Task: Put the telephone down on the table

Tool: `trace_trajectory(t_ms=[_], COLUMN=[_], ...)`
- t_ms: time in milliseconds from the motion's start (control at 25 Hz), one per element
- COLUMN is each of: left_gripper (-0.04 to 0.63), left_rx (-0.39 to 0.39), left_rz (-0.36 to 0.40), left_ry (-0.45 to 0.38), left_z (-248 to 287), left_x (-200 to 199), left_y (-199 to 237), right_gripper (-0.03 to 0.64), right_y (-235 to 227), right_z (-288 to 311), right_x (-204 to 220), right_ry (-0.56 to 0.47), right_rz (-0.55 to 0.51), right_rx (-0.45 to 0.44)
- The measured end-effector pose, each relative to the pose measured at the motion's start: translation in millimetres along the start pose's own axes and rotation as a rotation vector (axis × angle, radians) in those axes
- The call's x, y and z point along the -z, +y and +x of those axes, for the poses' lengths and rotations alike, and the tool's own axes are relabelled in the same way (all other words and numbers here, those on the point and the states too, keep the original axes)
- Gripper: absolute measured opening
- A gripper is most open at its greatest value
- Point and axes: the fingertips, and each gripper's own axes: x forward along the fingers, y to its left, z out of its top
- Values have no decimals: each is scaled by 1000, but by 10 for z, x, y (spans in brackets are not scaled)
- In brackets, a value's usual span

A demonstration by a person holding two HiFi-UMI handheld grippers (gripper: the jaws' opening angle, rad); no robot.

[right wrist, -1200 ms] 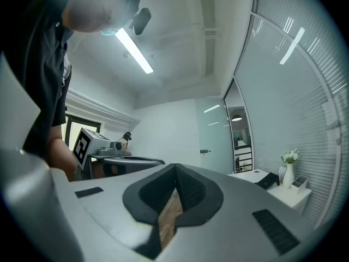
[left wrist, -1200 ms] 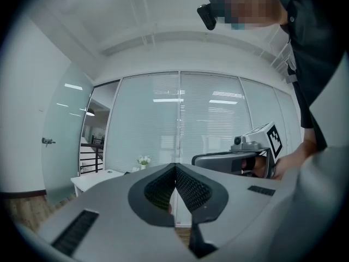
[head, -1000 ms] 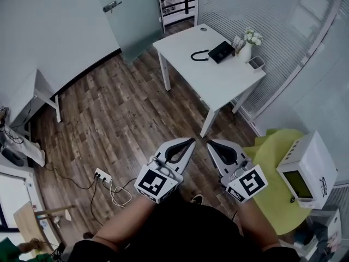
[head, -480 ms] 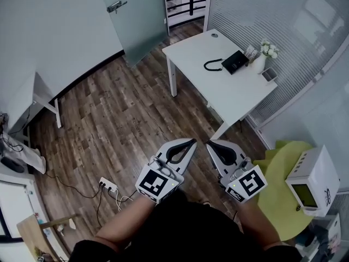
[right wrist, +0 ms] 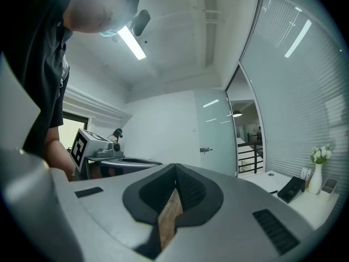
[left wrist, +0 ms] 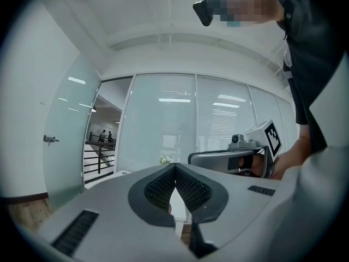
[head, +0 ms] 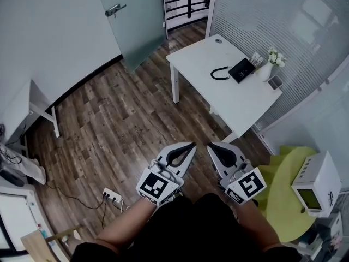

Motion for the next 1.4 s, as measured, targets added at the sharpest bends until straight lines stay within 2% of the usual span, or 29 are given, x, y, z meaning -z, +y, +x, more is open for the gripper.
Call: trace_trajectory(t_ms=[280, 520, 680, 920, 1120, 1400], left_gripper=[8, 8, 8, 8, 8, 8], left_rx=[-19, -44, -61, -94, -102, -132], left_rz=[-36, -14, 18, 1, 22, 12], left_ry=[-18, -18, -2, -14, 3, -7], left_z=[183, 491, 766, 1282, 1652, 2089], left_x=[-2, -51, -128, -248, -297, -346], left_y=[375, 763, 1059, 1420, 1646, 1886], right_gripper=[21, 21, 21, 21, 21, 21], right_y=[-245, -616, -951, -1493, -1915, -2337], right_z=[287, 632, 897, 1210, 1376, 1508], right_x=[-1, 40, -18, -91, -138, -102], right_ry=[-14, -33, -52, -57, -61, -56], right_rz=[31, 56, 60, 66, 79, 94], right_rx=[-6, -35, -61, -102, -122, -139])
